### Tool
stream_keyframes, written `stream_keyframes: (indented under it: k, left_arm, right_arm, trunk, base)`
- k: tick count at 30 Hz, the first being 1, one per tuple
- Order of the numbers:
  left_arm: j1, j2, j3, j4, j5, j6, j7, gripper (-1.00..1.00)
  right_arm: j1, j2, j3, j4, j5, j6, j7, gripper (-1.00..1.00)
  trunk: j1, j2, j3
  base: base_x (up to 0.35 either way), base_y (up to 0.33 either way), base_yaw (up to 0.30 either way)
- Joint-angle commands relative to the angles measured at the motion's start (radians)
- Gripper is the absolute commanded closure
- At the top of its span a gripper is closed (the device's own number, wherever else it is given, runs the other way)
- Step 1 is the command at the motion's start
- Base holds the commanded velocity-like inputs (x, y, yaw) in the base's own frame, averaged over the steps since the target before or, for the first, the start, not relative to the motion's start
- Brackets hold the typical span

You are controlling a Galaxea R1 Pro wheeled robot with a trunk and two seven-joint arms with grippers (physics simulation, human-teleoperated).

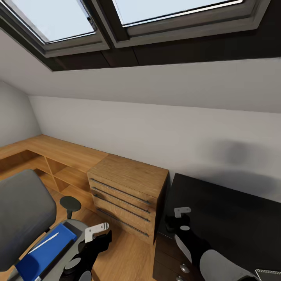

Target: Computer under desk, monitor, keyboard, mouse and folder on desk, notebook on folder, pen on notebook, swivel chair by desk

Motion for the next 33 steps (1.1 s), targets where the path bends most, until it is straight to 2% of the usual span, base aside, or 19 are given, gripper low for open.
stream_keyframes:
  k: [1,8,9,10,12,16,18,26,29,33]
  left_arm:
    - [-0.001,0.000,-0.002,-0.001,0.009,0.002,0.009,-1.00]
    - [-0.001,0.000,-0.005,-0.001,0.008,0.002,0.009,-1.00]
    - [-0.001,0.000,-0.011,-0.001,0.007,0.001,0.010,-1.00]
    - [-0.001,0.000,-0.042,-0.003,0.006,0.001,0.011,-1.00]
    - [-0.001,-0.001,-0.069,-0.009,0.006,0.000,0.012,-1.00]
    - [-0.001,-0.003,-0.084,-0.013,0.007,-0.003,0.012,-1.00]
    - [-0.001,-0.004,-0.086,-0.015,0.007,-0.004,0.012,-1.00]
    - [-0.001,-0.003,-0.084,-0.014,0.007,-0.006,0.020,-1.00]
    - [-0.001,-0.004,-0.088,-0.015,0.008,-0.006,0.079,-1.00]
    - [-0.001,-0.005,-0.091,-0.014,0.009,-0.007,0.110,-1.00]
  right_arm:
    - [-0.004,-0.001,0.009,0.007,-0.010,-0.004,0.001,-1.00]
    - [-0.013,-0.001,0.011,0.029,-0.009,-0.015,0.025,-1.00]
    - [-0.014,-0.002,0.011,0.031,-0.009,-0.015,0.030,-1.00]
    - [-0.014,-0.002,0.010,0.032,-0.010,-0.016,0.047,-1.00]
    - [-0.015,-0.006,0.010,0.033,-0.011,-0.014,0.063,-1.00]
    - [-0.026,-0.024,0.009,0.033,-0.021,0.023,0.074,-1.00]
    - [-0.029,-0.027,0.008,0.030,-0.022,0.063,0.077,-1.00]
    - [-0.029,-0.026,0.007,0.029,-0.024,0.079,0.077,-1.00]
    - [-0.029,-0.025,0.008,0.029,-0.025,0.086,0.077,-1.00]
    - [-0.029,-0.024,0.008,0.028,-0.025,0.104,0.078,-1.00]
  trunk:
    - [0.000,-0.002,-0.002]
    - [0.000,-0.002,-0.002]
    - [0.000,-0.002,-0.002]
    - [0.000,-0.002,-0.002]
    - [0.000,-0.002,-0.002]
    - [0.000,-0.002,-0.002]
    - [0.008,-0.016,-0.008]
    - [0.039,-0.072,-0.033]
    - [0.050,-0.093,-0.043]
    - [0.066,-0.121,-0.055]
  base:
    - [0.000,0.000,0.000]
    - [0.000,0.000,0.000]
    - [0.000,0.000,0.000]
    - [0.000,0.000,0.000]
    - [0.000,0.000,0.000]
    - [0.000,0.000,0.000]
    - [0.000,0.000,0.000]
    - [0.000,0.000,0.000]
    - [0.000,0.000,0.000]
    - [0.000,0.000,0.000]
